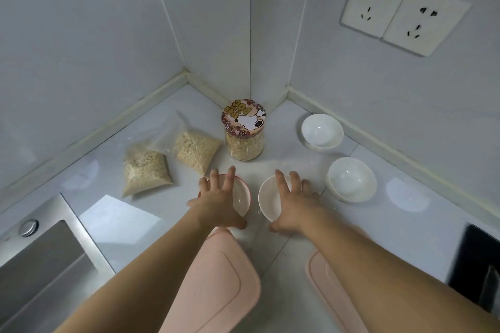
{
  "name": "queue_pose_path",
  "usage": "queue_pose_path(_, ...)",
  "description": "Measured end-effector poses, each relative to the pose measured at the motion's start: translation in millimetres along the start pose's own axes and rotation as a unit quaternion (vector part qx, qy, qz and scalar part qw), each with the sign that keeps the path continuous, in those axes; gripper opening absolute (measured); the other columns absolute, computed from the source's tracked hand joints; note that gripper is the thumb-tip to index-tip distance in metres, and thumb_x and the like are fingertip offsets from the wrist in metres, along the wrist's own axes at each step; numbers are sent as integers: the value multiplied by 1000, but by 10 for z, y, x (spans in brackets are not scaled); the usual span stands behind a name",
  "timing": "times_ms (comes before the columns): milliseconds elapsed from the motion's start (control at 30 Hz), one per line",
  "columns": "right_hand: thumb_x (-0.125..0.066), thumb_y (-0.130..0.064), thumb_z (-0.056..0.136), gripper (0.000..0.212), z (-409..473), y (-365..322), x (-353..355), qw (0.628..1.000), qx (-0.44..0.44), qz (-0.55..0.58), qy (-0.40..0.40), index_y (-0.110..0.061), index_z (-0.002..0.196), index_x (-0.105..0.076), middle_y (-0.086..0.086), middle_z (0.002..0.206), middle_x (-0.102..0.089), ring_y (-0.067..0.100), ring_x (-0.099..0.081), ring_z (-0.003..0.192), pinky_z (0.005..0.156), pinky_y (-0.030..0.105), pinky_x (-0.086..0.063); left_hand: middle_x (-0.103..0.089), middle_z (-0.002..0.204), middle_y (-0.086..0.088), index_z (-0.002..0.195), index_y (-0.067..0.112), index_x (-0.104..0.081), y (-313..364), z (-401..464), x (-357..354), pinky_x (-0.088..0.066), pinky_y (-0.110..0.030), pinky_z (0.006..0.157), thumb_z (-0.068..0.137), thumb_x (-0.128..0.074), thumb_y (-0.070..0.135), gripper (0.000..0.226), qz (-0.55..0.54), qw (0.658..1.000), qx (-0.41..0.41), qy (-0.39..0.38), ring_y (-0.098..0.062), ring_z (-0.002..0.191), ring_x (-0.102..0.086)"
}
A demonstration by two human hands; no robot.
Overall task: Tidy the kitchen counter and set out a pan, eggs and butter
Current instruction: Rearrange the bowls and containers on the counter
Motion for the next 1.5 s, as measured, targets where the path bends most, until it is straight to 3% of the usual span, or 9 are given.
queue_pose_path(300, -79, -52, 53, 120, 136, -69, 65, 997, 42, -37, 60, -17, 144, -9, 5, 137, -21, 30, -27, 124, 93, 41, -38, 2, 151, -1, 144, 43, 16, 27, 121, 70, -41, -56, 94, 49, -80, 62, 137, 27, 999, -13, 16, -36, 139, -8)
queue_pose_path(433, -77, -54, 52, 118, 63, -42, 198, 994, 45, -54, 83, -15, 143, -14, 6, 134, -26, 31, -33, 118, 93, 40, -38, -15, 142, -6, 145, 40, 4, 20, 71, 116, -44, -51, 93, 47, -80, 61, 130, 27, 998, -44, 43, -36, 131, -21)
queue_pose_path(567, -75, -58, 54, 116, -166, 55, 464, 990, 31, -34, 136, -14, 143, -14, 7, 136, -24, 31, -33, 117, 94, 40, -38, -16, 142, -6, 145, 41, -3, 81, 0, 205, -42, -53, 98, 46, -80, 58, 127, -18, 998, -46, 50, -36, 133, -19)
queue_pose_path(700, -77, -50, 54, 115, -486, 252, 689, 982, -14, -3, 190, -16, 144, -13, 5, 136, -21, 30, -31, 117, 94, 39, -38, -15, 142, -7, 144, 39, -9, 367, -93, 401, -37, -51, 100, 46, -81, 54, 122, -7, 993, -78, 89, -38, 133, -19)
queue_pose_path(1033, -75, -51, 56, 120, -1518, 1040, 528, 963, -139, 64, 223, -26, 147, -1, 5, 139, -14, 30, -23, 126, 101, 37, -32, -11, 148, -5, 149, 39, -3, 1436, -546, 514, -38, -46, 98, 52, -78, 52, 124, 18, 971, -203, 121, -36, 135, -21)
queue_pose_path(1500, -73, -53, 60, 119, -4086, 2510, -632, 884, -356, 123, 279, -27, 149, 0, 8, 142, -16, 32, -25, 127, 103, 41, -32, -12, 146, -2, 148, 43, -4, 3437, -2377, -690, -41, -41, 91, 50, -74, 56, 121, 128, 904, -394, 107, -32, 133, -20)
Point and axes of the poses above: each hand's wrist, its own z-axis towards the middle knuckle, its own x-axis out of the back of the hand, y = z × x, the point moved 1 cm from there along z, towards the middle knuckle
